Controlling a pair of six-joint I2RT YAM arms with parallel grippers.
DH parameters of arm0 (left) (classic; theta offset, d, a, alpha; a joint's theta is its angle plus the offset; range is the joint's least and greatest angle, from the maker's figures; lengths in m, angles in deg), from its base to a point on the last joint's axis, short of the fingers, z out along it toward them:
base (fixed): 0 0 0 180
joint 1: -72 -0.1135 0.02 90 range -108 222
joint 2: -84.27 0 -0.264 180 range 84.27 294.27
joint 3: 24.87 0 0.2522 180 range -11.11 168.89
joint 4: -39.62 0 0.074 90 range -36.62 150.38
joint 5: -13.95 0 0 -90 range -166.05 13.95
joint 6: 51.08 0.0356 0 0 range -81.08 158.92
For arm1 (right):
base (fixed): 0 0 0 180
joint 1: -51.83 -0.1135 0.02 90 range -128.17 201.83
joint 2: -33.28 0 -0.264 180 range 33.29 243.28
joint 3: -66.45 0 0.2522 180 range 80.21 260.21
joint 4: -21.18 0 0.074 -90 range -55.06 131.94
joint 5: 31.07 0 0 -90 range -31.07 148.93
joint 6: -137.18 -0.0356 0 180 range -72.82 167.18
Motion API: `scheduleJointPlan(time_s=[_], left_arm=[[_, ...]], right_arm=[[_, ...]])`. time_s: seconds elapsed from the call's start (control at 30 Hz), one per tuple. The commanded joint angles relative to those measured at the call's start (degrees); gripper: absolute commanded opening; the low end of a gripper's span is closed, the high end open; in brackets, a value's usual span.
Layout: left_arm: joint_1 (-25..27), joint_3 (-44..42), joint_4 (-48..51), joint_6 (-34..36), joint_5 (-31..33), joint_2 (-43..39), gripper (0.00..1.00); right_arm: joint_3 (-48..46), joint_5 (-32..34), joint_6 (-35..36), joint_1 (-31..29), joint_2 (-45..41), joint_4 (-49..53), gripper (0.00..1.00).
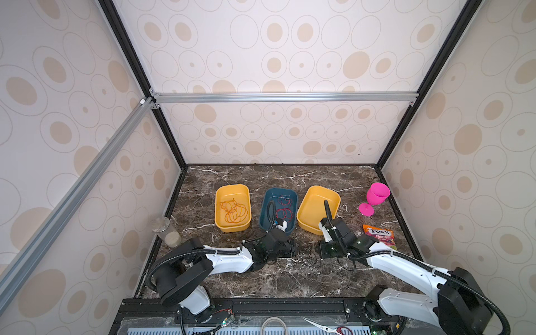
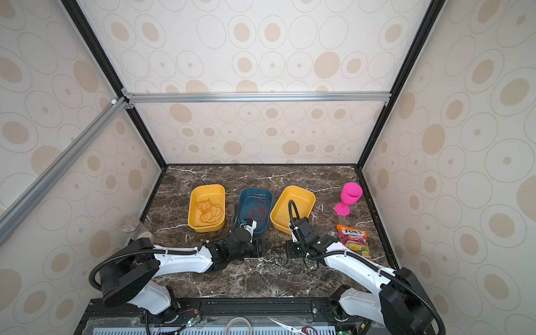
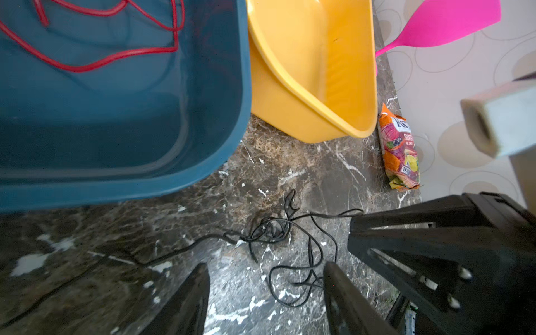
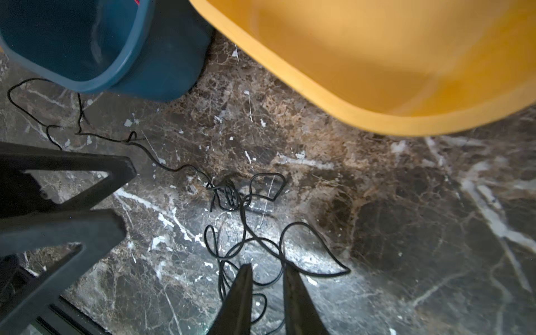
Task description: Untangle the cables
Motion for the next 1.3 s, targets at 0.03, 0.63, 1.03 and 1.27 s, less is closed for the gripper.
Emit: scheduleJointPlan(time_s=[0.03,0.63,1.03,1.27], left_arm=[[1.26,2.77,-1.76,-5.11,4.54,2.74,0.62],[2.53,3.68,-6.55,-7.31,14.02,11.32,0.39],[2.53,-2.87,-11.93,-5.67,15.61,6.14,0.0],[2.78,-8.57,-16.79,-4.37,14.92,0.03,0.0]], right_arm=[[-0.86,0.2,0.82,-0.39,-1.46,0.0,0.23],[-2.24,-0.21,1.51,-0.39,-1.45,-0.67,0.23],[-0.47,-1.14,1.44,-1.93,0.32,-0.49,0.45],[1.72,-0.47,-0.98,-5.24,4.57,-4.17,0.51]])
